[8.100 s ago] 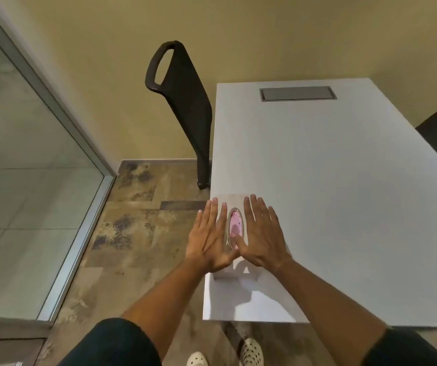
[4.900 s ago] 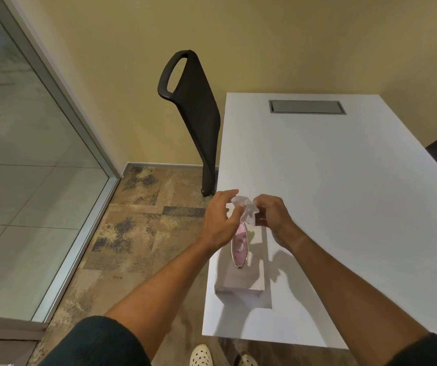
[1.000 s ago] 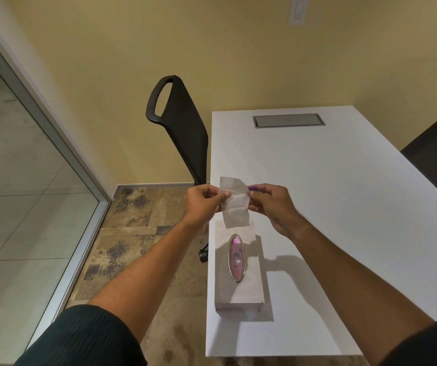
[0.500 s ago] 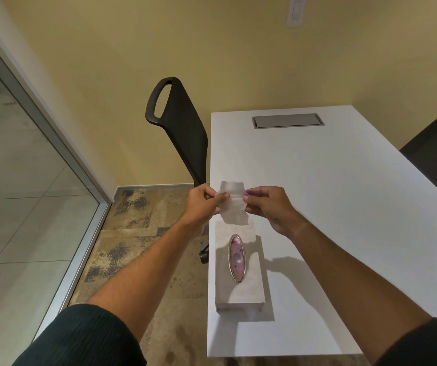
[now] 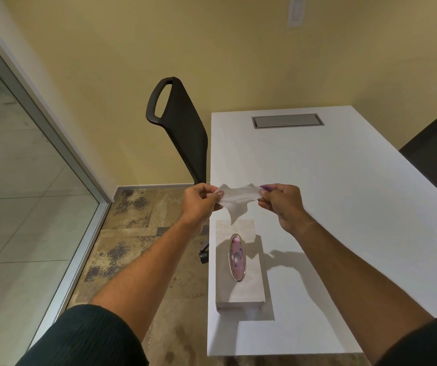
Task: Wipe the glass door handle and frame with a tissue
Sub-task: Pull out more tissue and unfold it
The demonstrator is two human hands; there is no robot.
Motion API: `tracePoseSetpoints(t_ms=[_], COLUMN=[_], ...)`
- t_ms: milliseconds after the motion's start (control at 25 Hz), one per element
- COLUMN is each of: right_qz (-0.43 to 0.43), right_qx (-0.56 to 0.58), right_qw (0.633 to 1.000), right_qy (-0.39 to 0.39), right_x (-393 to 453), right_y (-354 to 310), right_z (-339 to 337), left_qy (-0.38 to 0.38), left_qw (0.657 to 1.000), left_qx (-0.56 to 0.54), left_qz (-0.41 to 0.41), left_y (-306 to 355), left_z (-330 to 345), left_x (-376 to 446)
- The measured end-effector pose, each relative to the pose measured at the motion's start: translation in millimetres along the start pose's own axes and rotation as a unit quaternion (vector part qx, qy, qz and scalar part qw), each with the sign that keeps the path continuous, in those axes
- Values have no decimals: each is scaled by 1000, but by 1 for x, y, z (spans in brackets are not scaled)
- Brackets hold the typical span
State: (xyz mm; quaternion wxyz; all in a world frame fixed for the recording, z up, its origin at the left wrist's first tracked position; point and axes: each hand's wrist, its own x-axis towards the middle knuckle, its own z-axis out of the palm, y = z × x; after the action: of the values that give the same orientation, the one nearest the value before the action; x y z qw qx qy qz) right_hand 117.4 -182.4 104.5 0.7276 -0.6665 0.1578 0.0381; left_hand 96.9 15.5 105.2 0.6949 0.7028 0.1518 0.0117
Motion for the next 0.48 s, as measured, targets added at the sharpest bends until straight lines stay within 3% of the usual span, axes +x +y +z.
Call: tracePoseSetpoints(t_ms=[200,480], right_qz=[35,38], right_qx=[20,39], right_qw=[993,979], right_qy=[-109,-195], right_x=[-7,-13], right_y=[1,1], right_z=[3,10], left_qy=[-19,43], left_qw=[1000,999], left_qx=[-11,13], left_qz=[7,-22], left_y=[0,-8], left_z=[7,6], left_x=[-2,-1])
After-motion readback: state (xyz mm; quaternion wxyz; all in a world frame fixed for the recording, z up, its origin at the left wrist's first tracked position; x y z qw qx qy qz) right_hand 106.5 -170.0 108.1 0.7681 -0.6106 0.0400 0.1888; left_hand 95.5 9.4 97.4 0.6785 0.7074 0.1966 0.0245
